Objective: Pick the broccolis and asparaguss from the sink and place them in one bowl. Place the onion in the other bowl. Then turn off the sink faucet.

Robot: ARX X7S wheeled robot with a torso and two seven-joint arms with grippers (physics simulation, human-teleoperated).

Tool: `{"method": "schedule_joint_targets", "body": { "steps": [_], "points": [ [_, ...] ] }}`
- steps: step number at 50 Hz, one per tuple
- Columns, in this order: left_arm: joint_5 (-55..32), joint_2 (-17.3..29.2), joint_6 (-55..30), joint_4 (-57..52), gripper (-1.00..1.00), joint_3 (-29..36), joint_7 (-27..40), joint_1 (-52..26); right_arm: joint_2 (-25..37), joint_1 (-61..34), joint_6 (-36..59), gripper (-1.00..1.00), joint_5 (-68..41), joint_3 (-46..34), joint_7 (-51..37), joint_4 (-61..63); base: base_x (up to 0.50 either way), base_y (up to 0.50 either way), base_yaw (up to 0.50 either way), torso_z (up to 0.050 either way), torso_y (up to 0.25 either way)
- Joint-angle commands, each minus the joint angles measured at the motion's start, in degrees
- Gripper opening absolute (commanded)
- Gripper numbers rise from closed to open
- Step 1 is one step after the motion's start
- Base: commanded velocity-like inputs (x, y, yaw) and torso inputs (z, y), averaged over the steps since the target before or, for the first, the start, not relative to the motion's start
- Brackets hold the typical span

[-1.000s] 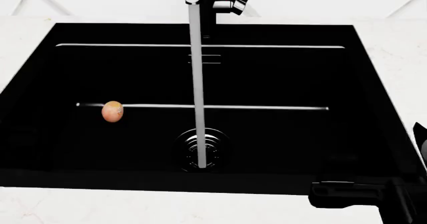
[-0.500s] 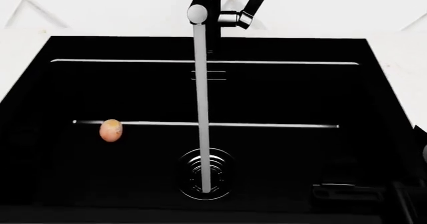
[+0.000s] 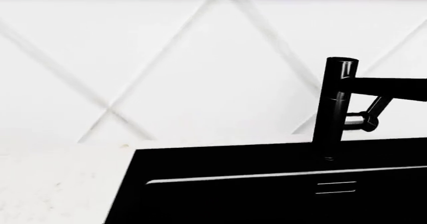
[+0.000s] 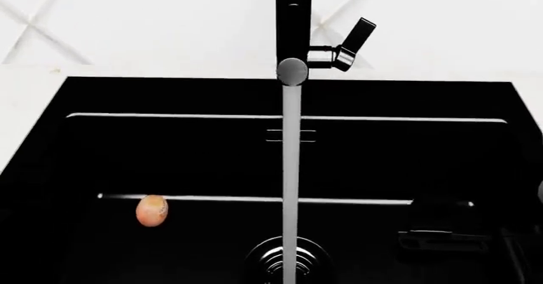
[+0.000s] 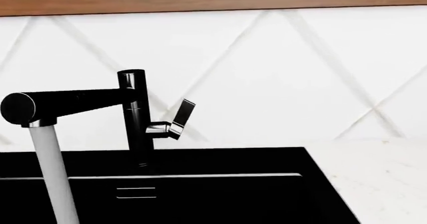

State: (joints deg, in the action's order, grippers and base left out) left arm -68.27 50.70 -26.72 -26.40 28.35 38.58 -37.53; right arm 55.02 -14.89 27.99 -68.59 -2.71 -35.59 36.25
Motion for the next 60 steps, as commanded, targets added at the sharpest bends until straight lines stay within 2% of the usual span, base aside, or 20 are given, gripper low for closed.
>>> {"method": "schedule_joint_targets", "body": {
  "steps": [1,17,32,41,46,53,58,60],
  "points": [
    [0.3,-0.5,-0.1,0.0,1.00,0.3,0.1,0.0,0.2,0.6,-0.1,1.00,-0.2,0.4,-0.3,0.1,0.30,0.12,0.00,0.000,0.000],
    [0.3,-0.3,-0.4,0.0,1.00,0.4,0.1,0.0,0.5,1.9,-0.7,1.00,-0.4,1.3,-0.2,0.4,0.28,0.11,0.00,0.000,0.001],
    [0.1,-0.4,0.0,0.8,1.00,-0.2,0.7,-0.1,0.7,2.6,-1.2,1.00,-1.0,2.3,-0.4,1.1,0.00,0.00,0.00,0.000,0.000],
    [0.4,-0.7,-2.1,0.6,1.00,1.1,0.6,-1.4,0.6,3.3,-1.5,1.00,-0.6,2.4,-0.2,1.0,0.00,0.00,0.00,0.000,0.000],
    [-2.3,-0.8,-5.0,-1.6,1.00,2.3,0.4,-3.3,0.4,3.9,-1.8,1.00,-0.4,2.5,0.2,0.7,0.00,0.00,0.00,0.000,0.000],
    [-9.9,-5.5,-9.9,-0.4,1.00,4.1,2.9,-8.0,0.1,4.4,-2.1,1.00,-0.3,2.5,0.7,0.4,0.00,0.00,0.00,0.000,0.000],
    [-15.5,-10.4,-15.1,5.5,1.00,6.9,5.6,-12.5,0.3,5.4,-2.5,1.00,-0.6,3.2,0.6,0.5,0.00,0.00,0.00,0.000,0.000],
    [-14.6,-12.6,-16.5,8.0,1.00,8.7,6.4,-13.9,-0.2,5.6,-2.8,1.00,-0.2,3.1,1.0,0.2,0.00,0.00,0.00,0.000,0.000]
  ]
}}
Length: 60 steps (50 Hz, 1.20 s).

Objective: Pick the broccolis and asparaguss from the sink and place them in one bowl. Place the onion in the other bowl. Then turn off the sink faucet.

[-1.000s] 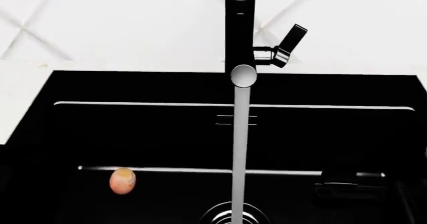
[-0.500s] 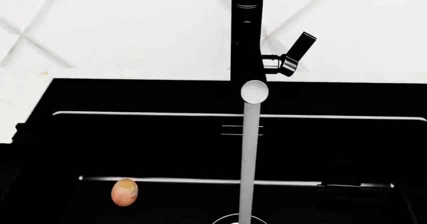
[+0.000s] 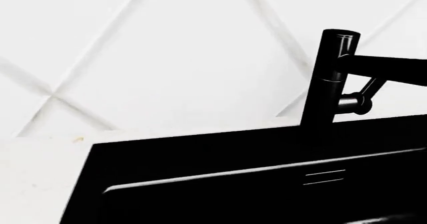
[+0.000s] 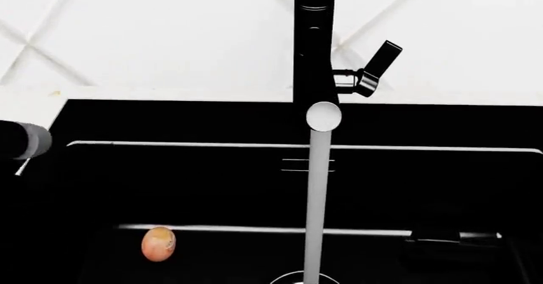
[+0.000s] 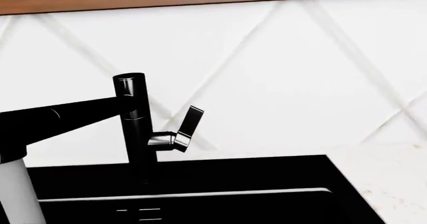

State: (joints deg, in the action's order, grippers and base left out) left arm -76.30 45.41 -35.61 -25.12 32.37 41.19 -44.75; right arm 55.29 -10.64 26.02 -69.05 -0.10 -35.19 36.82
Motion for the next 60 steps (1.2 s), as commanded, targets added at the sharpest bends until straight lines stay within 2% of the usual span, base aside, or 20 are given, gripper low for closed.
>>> {"method": "schedule_joint_targets", "body": {
  "steps": [1,8,14,19,27,28,33,36,39,50,54,60],
  "points": [
    [-6.6,-8.3,-7.7,7.8,1.00,4.9,4.1,-7.0,-0.7,1.3,-0.9,1.00,0.5,0.3,0.7,-0.6,0.00,0.00,0.00,0.000,0.000],
    [-7.9,-15.5,-10.6,16.5,1.00,7.7,6.8,-11.0,-1.2,1.3,-1.2,1.00,0.6,0.1,1.1,-0.7,0.00,0.00,0.00,0.000,0.000],
    [-5.3,-19.1,-11.3,23.1,1.00,10.9,2.9,-11.8,-1.4,1.6,-1.4,1.00,1.0,0.1,1.2,-0.6,0.00,0.00,0.00,0.000,0.000],
    [-4.0,-21.8,-10.2,28.9,1.00,11.9,2.8,-11.0,-1.6,2.2,-1.8,1.00,1.2,0.3,1.4,-0.6,0.00,0.00,0.00,0.000,0.000],
    [-0.7,-26.1,-9.2,41.0,1.00,13.9,-3.2,-13.9,-1.3,3.1,-2.1,1.00,1.1,0.9,1.5,-0.4,0.00,0.00,0.00,0.000,0.000],
    [2.7,-26.1,-9.1,41.1,1.00,16.5,-4.5,-14.9,-1.3,3.1,-2.1,1.00,1.1,0.9,1.5,-0.4,0.00,0.00,0.00,0.000,0.000],
    [6.2,-28.5,-6.7,48.1,1.00,18.2,-7.0,-15.2,-1.6,3.0,-2.1,1.00,1.4,0.5,1.7,-0.6,0.00,0.00,0.00,0.000,0.000],
    [12.6,-30.1,-2.7,53.1,1.00,21.2,-10.4,-17.5,-2.0,3.5,-2.4,1.00,1.9,0.5,2.0,-0.8,0.00,0.00,0.00,0.000,0.000],
    [12.6,-32.3,-2.8,58.5,1.00,20.8,-10.5,-18.6,-2.1,3.7,-2.5,1.00,1.9,0.4,2.0,-0.8,0.00,0.00,0.00,0.000,0.000],
    [15.1,-43.3,0.1,86.2,1.00,21.8,-18.8,-23.6,-2.3,5.3,-3.4,1.00,2.3,1.2,2.4,-0.8,0.00,0.00,0.00,0.000,0.000],
    [16.1,-45.0,2.1,90.9,1.00,22.8,-20.5,-24.0,-2.1,6.6,-3.9,1.00,2.4,1.9,2.4,-0.5,0.00,0.00,0.00,0.000,0.000],
    [15.4,-45.3,3.8,92.5,1.00,24.4,-20.5,-24.8,-2.2,7.6,-4.3,1.00,2.6,2.4,2.3,0.0,0.00,0.00,0.00,0.000,0.000]
  ]
}}
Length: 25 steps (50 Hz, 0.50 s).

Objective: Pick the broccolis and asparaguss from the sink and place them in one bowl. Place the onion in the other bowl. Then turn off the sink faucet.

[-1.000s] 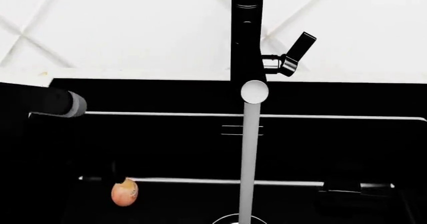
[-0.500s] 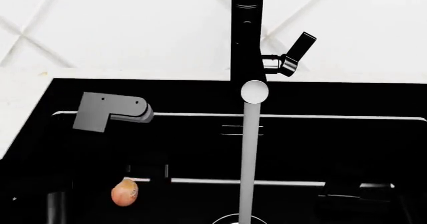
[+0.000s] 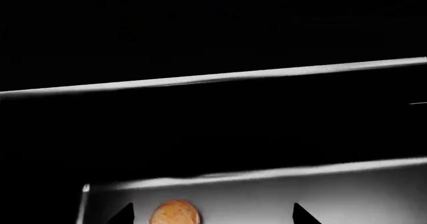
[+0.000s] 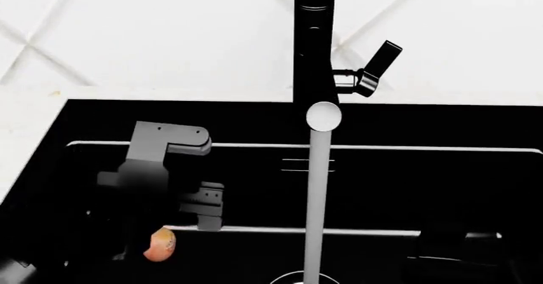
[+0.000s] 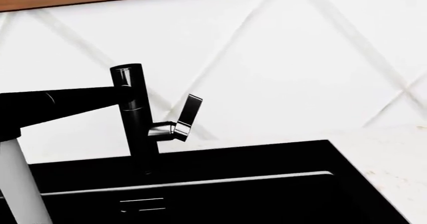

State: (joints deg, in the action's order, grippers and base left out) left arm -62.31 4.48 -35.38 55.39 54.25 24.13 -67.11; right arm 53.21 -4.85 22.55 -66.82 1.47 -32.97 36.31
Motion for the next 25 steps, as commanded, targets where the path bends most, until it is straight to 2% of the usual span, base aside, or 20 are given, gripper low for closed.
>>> {"method": "schedule_joint_targets", "body": {
  "steps": [1,11,15,19,25],
  "points": [
    [0.7,-4.4,3.7,12.5,1.00,2.6,-4.1,-2.7,-0.2,2.0,-1.0,1.00,0.4,0.9,0.2,0.5,0.00,0.00,0.00,0.000,0.000],
    [-0.8,-4.4,10.0,14.8,1.00,7.5,-4.9,-2.3,0.0,3.7,-1.3,1.00,0.4,1.7,0.0,1.0,0.00,0.00,0.00,0.000,0.000],
    [-0.7,-3.9,8.2,13.4,1.00,9.0,-5.3,-2.5,0.4,3.0,-0.8,1.00,0.0,1.6,-0.3,1.0,0.00,0.00,0.00,0.000,0.000],
    [-0.9,-1.2,6.5,7.8,1.00,9.4,-2.2,-1.3,1.2,4.0,-0.7,1.00,-0.8,2.5,-0.8,1.7,0.00,0.00,0.00,0.000,0.000],
    [-1.7,0.3,5.2,5.2,1.00,9.2,-1.1,-0.8,1.6,3.1,-0.2,1.00,-1.3,2.4,-0.9,1.5,0.00,0.00,0.00,0.000,-0.242]
  ]
}}
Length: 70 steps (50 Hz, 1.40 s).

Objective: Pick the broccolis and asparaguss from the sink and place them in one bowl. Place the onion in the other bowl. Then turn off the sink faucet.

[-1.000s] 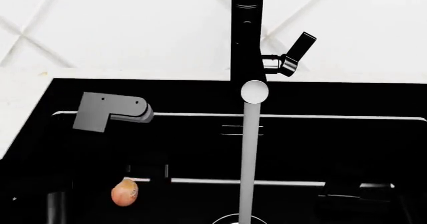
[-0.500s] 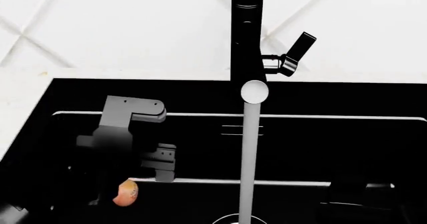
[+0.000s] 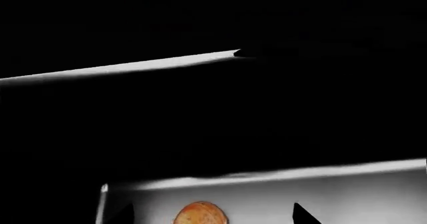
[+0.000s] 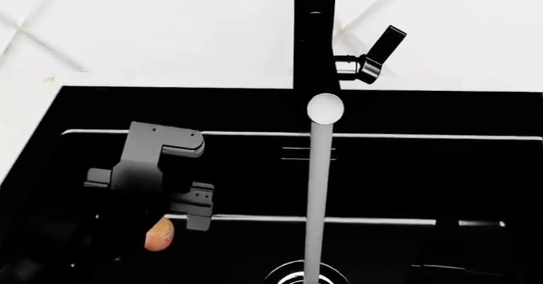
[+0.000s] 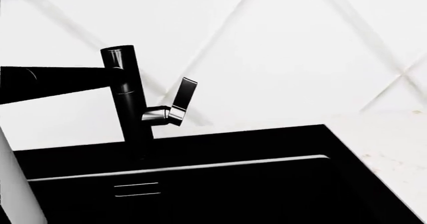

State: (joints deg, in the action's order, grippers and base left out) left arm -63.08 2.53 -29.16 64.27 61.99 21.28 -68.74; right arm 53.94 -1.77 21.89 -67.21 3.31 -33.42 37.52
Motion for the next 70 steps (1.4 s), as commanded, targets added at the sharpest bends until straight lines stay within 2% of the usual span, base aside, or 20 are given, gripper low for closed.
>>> {"method": "schedule_joint_targets", "body": {
  "steps": [1,14,20,27,31,32,39,48,57,65,70],
  "points": [
    [-0.8,2.2,-1.1,-3.8,1.00,1.5,1.8,0.8,1.1,0.0,0.6,1.00,-1.0,0.7,-0.5,0.3,0.00,0.00,0.00,0.000,-0.250],
    [-0.5,1.0,-0.4,-1.4,1.00,1.7,0.4,0.2,1.8,1.1,0.4,1.00,-1.9,2.1,-0.9,1.1,0.00,0.00,0.00,0.000,-0.236],
    [0.8,-1.8,1.6,5.6,1.00,2.2,-2.4,-2.2,2.0,1.7,0.3,1.00,-2.0,2.6,-1.0,1.5,0.00,0.00,0.00,0.000,-0.229],
    [-1.5,-2.5,2.7,8.9,1.00,5.2,-3.7,-2.7,2.4,2.5,0.3,1.00,-2.5,3.4,-1.4,2.1,0.00,0.00,0.00,0.000,-0.229],
    [-3.8,-2.5,3.7,9.8,1.00,5.6,-1.8,-3.2,2.2,1.8,0.5,1.00,-2.4,2.9,-1.3,1.8,0.00,0.00,0.00,0.000,-0.143],
    [-5.0,-2.5,3.0,10.3,-1.00,4.9,-1.2,-3.5,2.1,1.4,0.6,1.00,-2.4,2.6,-1.3,1.7,0.00,0.00,0.00,0.000,0.000],
    [-4.9,-1.9,3.9,7.7,-1.00,6.5,0.1,-3.6,2.4,0.5,1.1,1.00,-2.9,2.3,-1.5,1.5,0.00,0.00,0.00,0.000,0.000],
    [-9.6,8.6,-2.0,-19.3,-1.00,4.2,12.2,-1.2,2.3,1.5,0.7,1.00,-2.7,2.9,-1.2,1.5,0.00,0.00,0.00,0.000,0.000],
    [-11.6,16.3,-4.3,-40.9,-1.00,4.2,17.9,1.2,2.2,3.7,-0.1,1.00,-2.3,4.3,-0.8,1.8,0.00,0.00,0.00,0.000,0.000],
    [-13.4,18.9,-6.0,-49.0,-1.00,4.0,20.1,1.4,2.1,3.1,0.0,1.00,-2.2,3.9,-0.5,1.4,0.00,0.00,0.00,0.000,0.000],
    [-13.7,19.5,-5.9,-50.4,-1.00,3.7,19.1,1.3,2.2,3.3,0.0,1.00,-2.5,4.2,-0.5,1.5,0.00,0.00,0.00,0.000,0.064]
  ]
}}
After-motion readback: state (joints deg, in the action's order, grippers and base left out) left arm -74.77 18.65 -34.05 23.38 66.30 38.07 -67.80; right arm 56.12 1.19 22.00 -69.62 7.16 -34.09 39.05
